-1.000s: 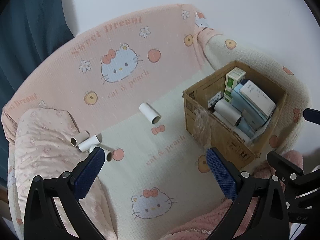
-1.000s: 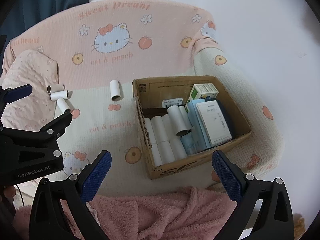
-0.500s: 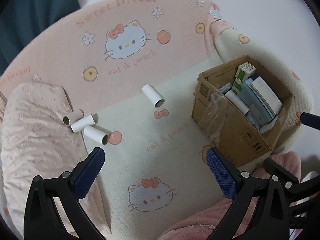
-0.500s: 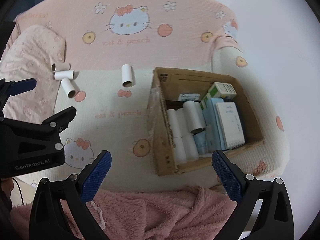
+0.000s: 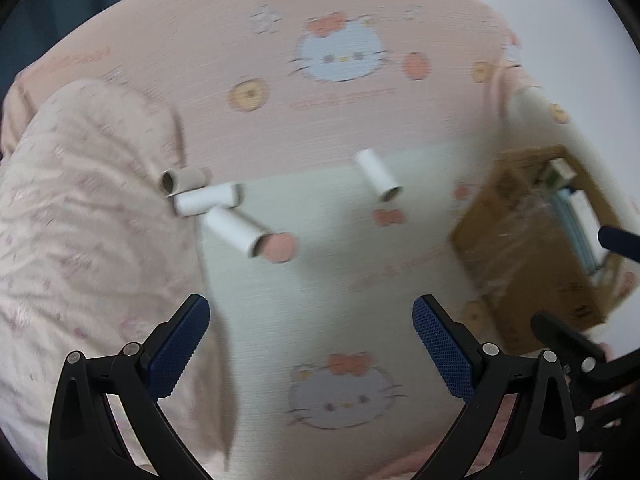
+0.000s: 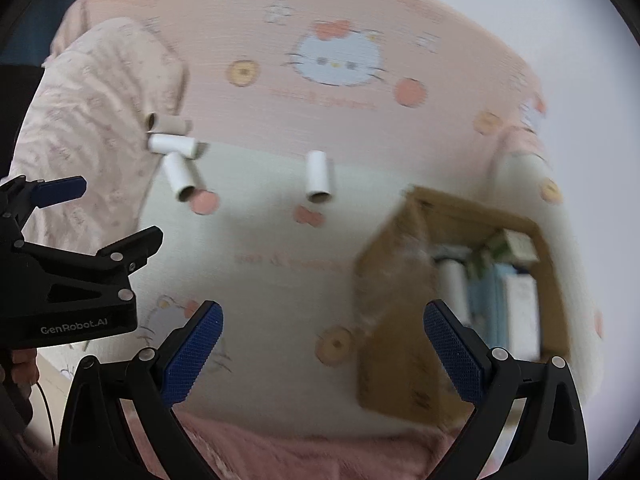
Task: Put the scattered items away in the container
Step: 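Move both tools toward the white paper rolls lying on the blanket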
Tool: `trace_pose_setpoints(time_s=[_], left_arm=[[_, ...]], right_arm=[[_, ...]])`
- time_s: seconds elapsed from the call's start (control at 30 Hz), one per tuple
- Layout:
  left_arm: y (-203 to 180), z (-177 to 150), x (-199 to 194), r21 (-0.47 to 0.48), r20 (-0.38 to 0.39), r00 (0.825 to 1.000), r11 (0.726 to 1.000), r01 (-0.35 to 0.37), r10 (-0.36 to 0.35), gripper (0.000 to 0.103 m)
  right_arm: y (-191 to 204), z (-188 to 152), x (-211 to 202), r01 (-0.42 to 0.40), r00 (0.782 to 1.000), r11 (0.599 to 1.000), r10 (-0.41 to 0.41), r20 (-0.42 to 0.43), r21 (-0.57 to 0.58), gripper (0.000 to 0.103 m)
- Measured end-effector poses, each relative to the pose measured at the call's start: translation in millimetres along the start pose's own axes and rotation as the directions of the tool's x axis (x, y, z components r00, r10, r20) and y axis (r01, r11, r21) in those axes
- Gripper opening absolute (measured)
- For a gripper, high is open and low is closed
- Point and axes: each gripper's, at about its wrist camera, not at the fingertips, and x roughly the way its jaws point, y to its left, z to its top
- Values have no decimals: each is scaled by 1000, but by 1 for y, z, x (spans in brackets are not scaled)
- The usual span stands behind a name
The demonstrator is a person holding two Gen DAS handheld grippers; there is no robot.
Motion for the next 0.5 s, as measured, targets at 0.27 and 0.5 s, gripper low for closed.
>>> trace_pose_setpoints(time_s=[0.27, 0.5], left_arm=[[59, -10, 33, -159, -5, 996, 984, 83, -85, 102], [68, 2, 78, -243, 64, 981, 950, 194, -184, 102]], right_arm=[[19, 23, 59, -73, 997, 997, 73, 24, -16, 100], [8, 35, 111, -12, 994, 1000, 12, 109, -4, 100]])
